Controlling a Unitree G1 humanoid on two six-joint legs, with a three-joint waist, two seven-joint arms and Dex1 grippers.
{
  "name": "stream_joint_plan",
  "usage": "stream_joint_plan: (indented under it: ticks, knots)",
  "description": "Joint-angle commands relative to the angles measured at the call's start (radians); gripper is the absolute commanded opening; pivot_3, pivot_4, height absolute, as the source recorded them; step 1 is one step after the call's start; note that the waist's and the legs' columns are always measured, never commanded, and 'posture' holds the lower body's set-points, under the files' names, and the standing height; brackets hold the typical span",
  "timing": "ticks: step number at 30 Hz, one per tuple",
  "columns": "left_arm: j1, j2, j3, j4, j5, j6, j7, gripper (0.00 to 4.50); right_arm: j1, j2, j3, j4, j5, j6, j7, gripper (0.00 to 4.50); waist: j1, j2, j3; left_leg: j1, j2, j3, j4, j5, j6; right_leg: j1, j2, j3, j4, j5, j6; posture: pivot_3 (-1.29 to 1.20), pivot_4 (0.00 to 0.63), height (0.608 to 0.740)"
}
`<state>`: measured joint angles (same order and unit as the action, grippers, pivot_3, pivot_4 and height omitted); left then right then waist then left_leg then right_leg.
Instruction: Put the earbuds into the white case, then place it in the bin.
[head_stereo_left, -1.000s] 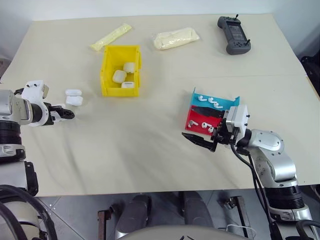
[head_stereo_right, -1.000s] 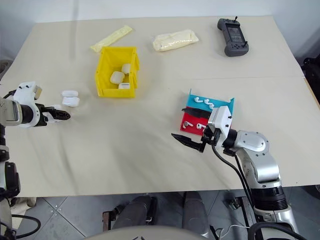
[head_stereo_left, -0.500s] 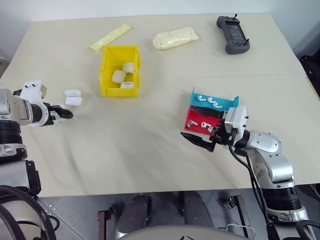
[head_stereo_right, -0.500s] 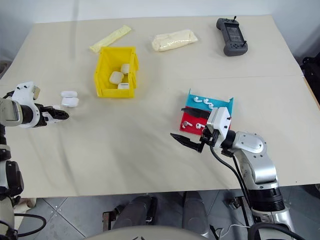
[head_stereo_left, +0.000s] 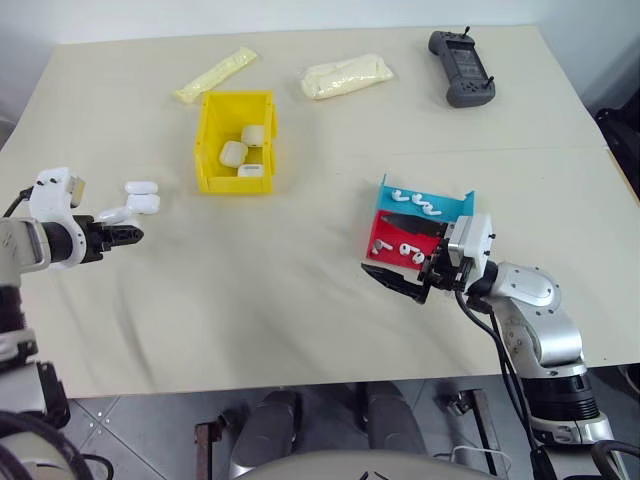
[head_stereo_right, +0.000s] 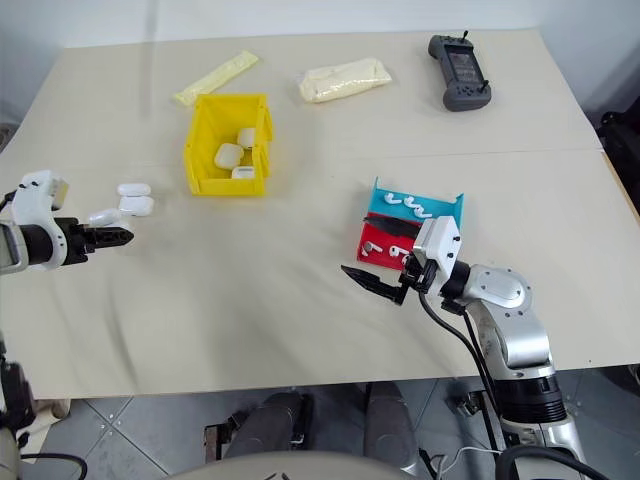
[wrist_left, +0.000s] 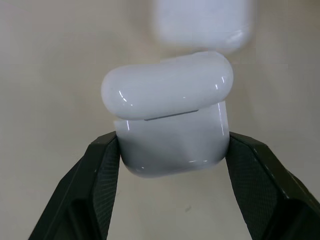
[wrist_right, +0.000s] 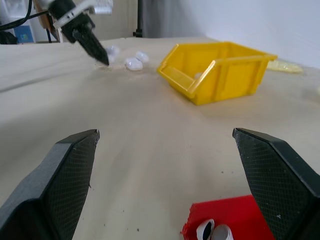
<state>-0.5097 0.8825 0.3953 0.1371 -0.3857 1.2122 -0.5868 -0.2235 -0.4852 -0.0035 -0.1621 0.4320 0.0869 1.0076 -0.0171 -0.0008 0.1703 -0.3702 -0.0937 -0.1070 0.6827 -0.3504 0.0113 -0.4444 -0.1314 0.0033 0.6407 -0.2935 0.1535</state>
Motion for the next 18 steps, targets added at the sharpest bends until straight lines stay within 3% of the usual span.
stream_joint_plan:
  ticks: [1,4,8,15,18]
  knots:
    - [0.128,-0.082,0.182,-0.228,-0.119,-0.262,-0.134,3.02,-0.004,-0.024,-0.021,-0.016,0.020,-0.004,0.016,4.50,0.003,0.000,0.000,0.000,0.000,0.000,0.000,0.000,0.000,0.000,0.000,0.000,-0.001,0.000,0.000,0.00,0.150,0.740]
    - [0.258,-0.196,0.187,-0.383,-0.171,-0.426,-0.194,3.02,-0.014,-0.045,-0.031,-0.021,0.030,0.015,0.023,4.50,0.004,0.000,0.000,0.000,0.001,0.002,0.000,0.000,0.000,0.002,0.000,-0.001,-0.005,0.000,0.000,0.00,0.150,0.740]
    - [0.299,-0.402,0.113,-0.491,-0.192,-0.670,-0.197,3.02,-0.017,-0.082,-0.046,-0.033,0.040,0.038,0.025,4.50,0.025,-0.002,-0.001,0.000,0.001,0.002,0.002,0.000,0.001,0.003,-0.001,-0.001,-0.007,0.000,0.000,0.00,0.150,0.740]
    - [0.288,-0.561,-0.154,-0.444,-0.128,-0.877,-0.222,3.02,0.036,-0.135,-0.103,-0.087,0.044,0.072,-0.014,4.50,0.041,-0.002,-0.001,0.002,0.001,0.003,0.002,-0.001,0.001,0.008,0.000,-0.001,-0.013,0.002,0.001,0.00,0.150,0.740]
    - [0.280,-0.589,-0.270,-0.383,-0.078,-1.026,-0.313,3.02,0.098,-0.163,-0.164,-0.144,0.052,0.094,-0.045,4.50,0.041,-0.002,-0.001,0.002,0.001,0.003,0.002,-0.001,0.001,0.008,0.000,-0.001,-0.014,0.002,0.002,0.00,0.150,0.740]
